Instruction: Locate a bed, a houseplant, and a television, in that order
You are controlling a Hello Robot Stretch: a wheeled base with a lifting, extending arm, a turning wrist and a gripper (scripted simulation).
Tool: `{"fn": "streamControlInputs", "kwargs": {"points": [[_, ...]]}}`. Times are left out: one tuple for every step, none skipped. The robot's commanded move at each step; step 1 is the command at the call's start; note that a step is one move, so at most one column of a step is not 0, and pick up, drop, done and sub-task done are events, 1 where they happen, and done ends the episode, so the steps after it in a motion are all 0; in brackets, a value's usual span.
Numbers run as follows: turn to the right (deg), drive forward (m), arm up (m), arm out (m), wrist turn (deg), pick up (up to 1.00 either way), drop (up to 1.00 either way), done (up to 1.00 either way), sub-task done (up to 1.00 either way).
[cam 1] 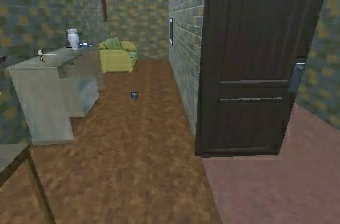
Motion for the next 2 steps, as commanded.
{"fn": "streamControlInputs", "kwargs": {"points": [[0.0,0.40,0.00,0.00,0.0,0.00,0.00,0.00,0.00],[0.0,0.15,0.00,0.00,0.0,0.00,0.00,0.00,0.00]]}}
